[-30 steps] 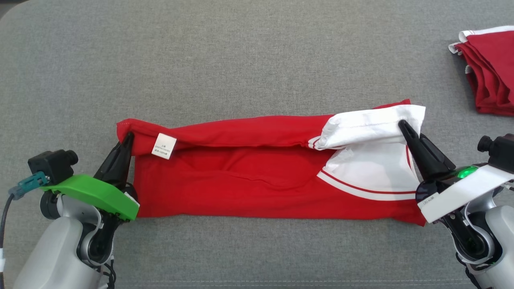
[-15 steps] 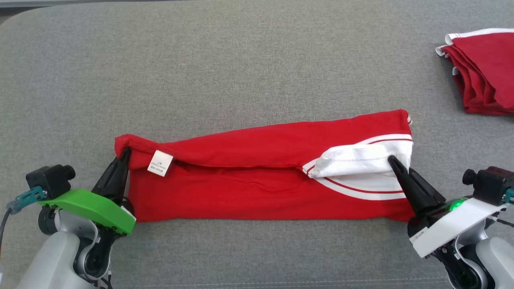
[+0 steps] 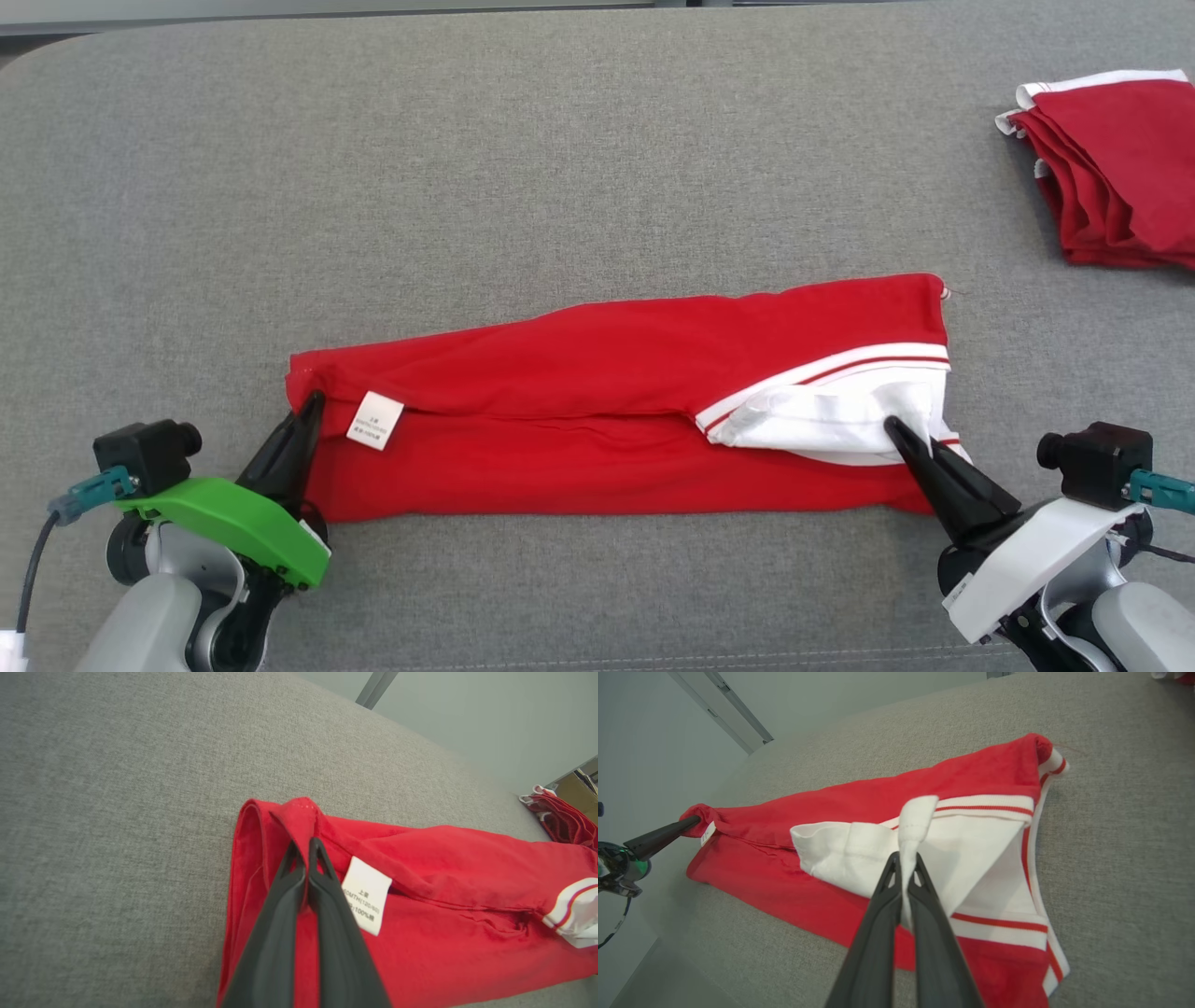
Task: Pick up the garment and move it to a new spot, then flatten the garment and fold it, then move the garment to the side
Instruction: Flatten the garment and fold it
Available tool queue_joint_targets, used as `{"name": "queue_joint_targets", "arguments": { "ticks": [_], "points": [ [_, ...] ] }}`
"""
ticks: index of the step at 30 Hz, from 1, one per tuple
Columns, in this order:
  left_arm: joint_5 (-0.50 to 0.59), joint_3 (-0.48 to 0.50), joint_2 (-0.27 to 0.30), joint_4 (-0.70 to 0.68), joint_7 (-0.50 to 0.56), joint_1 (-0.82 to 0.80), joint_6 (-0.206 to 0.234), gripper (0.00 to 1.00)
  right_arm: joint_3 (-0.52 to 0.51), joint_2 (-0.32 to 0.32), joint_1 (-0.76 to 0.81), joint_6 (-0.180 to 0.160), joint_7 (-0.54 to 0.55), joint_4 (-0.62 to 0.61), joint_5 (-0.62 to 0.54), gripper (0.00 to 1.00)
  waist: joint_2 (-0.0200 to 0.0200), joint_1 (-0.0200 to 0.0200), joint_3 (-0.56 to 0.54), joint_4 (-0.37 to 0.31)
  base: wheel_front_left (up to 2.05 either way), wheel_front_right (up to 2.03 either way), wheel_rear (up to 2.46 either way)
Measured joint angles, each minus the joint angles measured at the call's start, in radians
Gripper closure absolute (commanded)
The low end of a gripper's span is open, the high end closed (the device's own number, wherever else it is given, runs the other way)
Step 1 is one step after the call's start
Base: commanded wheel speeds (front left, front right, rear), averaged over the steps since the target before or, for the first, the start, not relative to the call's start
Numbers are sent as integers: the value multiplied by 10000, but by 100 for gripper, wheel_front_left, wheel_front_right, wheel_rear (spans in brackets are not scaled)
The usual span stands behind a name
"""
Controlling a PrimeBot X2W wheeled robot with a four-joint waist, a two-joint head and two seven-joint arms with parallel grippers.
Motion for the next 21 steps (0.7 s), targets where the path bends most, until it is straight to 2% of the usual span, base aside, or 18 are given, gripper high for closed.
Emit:
{"name": "queue_joint_targets", "arguments": {
  "ticks": [1,2,3,7,14,18,21],
  "points": [
    [21,-73,0,19,38,47,0,59,31,-50,-2,-6,48,54,-81,51,0,0,3,1,0,0,0],
    [92,-119,6,36,81,81,0,42,59,-127,-2,-42,75,94,-190,0,0,0,5,4,0,0,0],
    [190,-171,19,65,90,101,0,2,46,-188,-2,-92,73,128,-305,0,0,0,6,13,0,0,0],
    [435,-259,98,288,159,178,111,0,-8,-282,-1,-190,73,245,-405,0,0,0,-47,94,0,0,0],
    [665,201,731,364,-144,749,683,0,-205,-422,204,-290,242,265,-242,0,0,0,-251,132,0,0,0],
    [1097,516,1060,161,-685,985,1032,0,-920,-510,324,-660,150,197,238,0,0,0,-365,144,0,0,0],
    [1407,554,1062,-184,-1080,1026,1258,0,-1540,-556,321,-886,96,278,598,0,0,0,-413,226,0,0,0]
  ]
}}
